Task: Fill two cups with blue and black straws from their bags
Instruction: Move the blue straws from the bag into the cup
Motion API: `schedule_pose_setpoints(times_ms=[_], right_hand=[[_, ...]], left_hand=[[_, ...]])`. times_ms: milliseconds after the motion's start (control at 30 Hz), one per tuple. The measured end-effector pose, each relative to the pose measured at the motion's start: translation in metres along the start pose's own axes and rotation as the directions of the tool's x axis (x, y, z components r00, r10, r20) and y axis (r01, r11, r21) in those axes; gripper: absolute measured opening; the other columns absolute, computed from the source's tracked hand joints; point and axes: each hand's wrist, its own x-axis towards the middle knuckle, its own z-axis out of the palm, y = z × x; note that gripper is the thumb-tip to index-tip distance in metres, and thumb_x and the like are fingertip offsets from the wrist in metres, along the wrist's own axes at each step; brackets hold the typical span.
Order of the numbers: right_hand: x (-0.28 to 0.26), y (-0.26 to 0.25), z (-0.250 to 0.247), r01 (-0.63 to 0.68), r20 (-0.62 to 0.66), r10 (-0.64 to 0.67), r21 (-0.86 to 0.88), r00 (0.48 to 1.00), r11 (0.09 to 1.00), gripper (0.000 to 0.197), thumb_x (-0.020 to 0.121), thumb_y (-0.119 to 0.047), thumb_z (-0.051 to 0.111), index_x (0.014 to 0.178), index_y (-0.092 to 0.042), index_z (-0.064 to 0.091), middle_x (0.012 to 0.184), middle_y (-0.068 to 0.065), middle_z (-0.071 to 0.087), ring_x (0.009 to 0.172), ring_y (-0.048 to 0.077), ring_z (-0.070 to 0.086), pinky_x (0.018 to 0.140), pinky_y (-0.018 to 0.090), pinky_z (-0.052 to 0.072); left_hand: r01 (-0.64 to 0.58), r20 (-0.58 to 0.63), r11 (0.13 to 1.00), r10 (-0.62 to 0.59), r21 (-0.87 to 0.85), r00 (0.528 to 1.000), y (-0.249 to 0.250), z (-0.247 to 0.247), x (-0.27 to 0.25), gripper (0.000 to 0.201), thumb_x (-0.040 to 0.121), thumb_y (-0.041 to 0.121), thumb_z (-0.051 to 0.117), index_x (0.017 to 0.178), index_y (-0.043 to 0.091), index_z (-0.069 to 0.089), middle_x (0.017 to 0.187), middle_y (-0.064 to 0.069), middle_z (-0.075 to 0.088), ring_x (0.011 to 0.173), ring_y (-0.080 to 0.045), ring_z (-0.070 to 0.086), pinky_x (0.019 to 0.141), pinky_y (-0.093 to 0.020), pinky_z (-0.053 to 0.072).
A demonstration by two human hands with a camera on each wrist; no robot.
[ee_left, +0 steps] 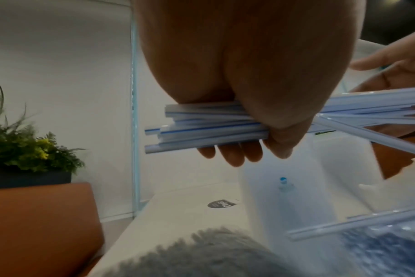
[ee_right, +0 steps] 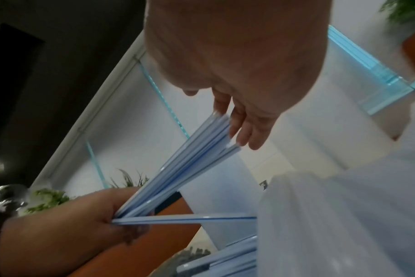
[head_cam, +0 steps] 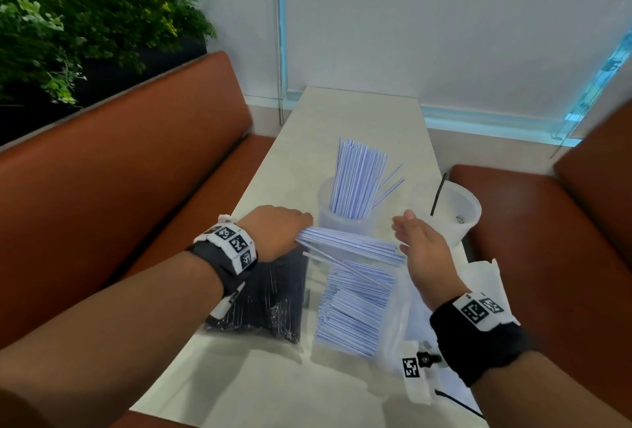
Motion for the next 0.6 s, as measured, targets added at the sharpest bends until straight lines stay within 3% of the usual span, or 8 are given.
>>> schedule_pose_setpoints(times_ms=[167,267,433,533,600], right_hand=[[0.003,0.002,-0.005,-0.001,-0.028,0.003,0.07,1.0,0.998,0.04,0.105,-0.051,0.036,0.112,-0.026,0.067,0.116,-0.01,0.069,0.111,0.003,0.062,0.105,0.039,0.046],[0.005,-0.004,0.0,-0.023,-0.037,0.029,0.151,0.999,0.988,0.046,0.106,-0.054,0.034,0.119,-0.023,0.066,0.12,-0.004,0.068,0.114,0.008,0.062,0.106,0.041,0.046],[0.006,-0.02,0.023,-0.058,0.036,0.051,0.234,0.998,0.97,0.048,0.104,-0.056,0.038,0.11,-0.021,0.071,0.109,0.001,0.072,0.106,0.02,0.067,0.098,0.042,0.052],[0.008,-0.025,0.016,0.012,-0.082,0.012,0.279,0.997,0.96,0.042,0.102,-0.05,0.043,0.101,-0.02,0.072,0.101,0.002,0.077,0.101,0.022,0.069,0.091,0.041,0.051],[0.009,-0.026,0.012,0.044,-0.1,-0.022,0.226,0.995,0.973,0.035,0.103,-0.037,0.046,0.095,-0.019,0.074,0.099,-0.001,0.077,0.102,0.015,0.069,0.092,0.034,0.05]], left_hand=[[0.117,-0.047,0.993,-0.118,-0.012,0.992,-0.052,-0.02,-0.019,0.005,0.097,0.027,0.053,0.096,0.028,0.049,0.085,0.009,0.053,0.077,-0.022,0.057,0.067,-0.034,0.038],[0.158,-0.093,0.984,-0.166,-0.085,0.982,-0.063,-0.025,-0.03,0.003,0.098,0.023,0.054,0.097,0.021,0.055,0.08,0.008,0.048,0.074,-0.024,0.054,0.063,-0.034,0.036],[0.068,-0.072,0.977,-0.084,-0.2,0.994,-0.023,-0.013,-0.02,0.011,0.098,0.035,0.051,0.104,0.026,0.053,0.093,0.008,0.06,0.078,-0.017,0.055,0.064,-0.032,0.033],[0.082,-0.07,0.986,-0.092,-0.143,0.993,-0.01,-0.01,-0.008,0.008,0.098,0.035,0.048,0.101,0.027,0.049,0.092,0.007,0.061,0.079,-0.02,0.059,0.062,-0.031,0.032],[0.07,-0.054,0.989,-0.077,-0.132,0.996,0.004,-0.011,0.001,0.005,0.097,0.03,0.048,0.096,0.028,0.044,0.088,0.007,0.058,0.079,-0.021,0.061,0.062,-0.031,0.034]])
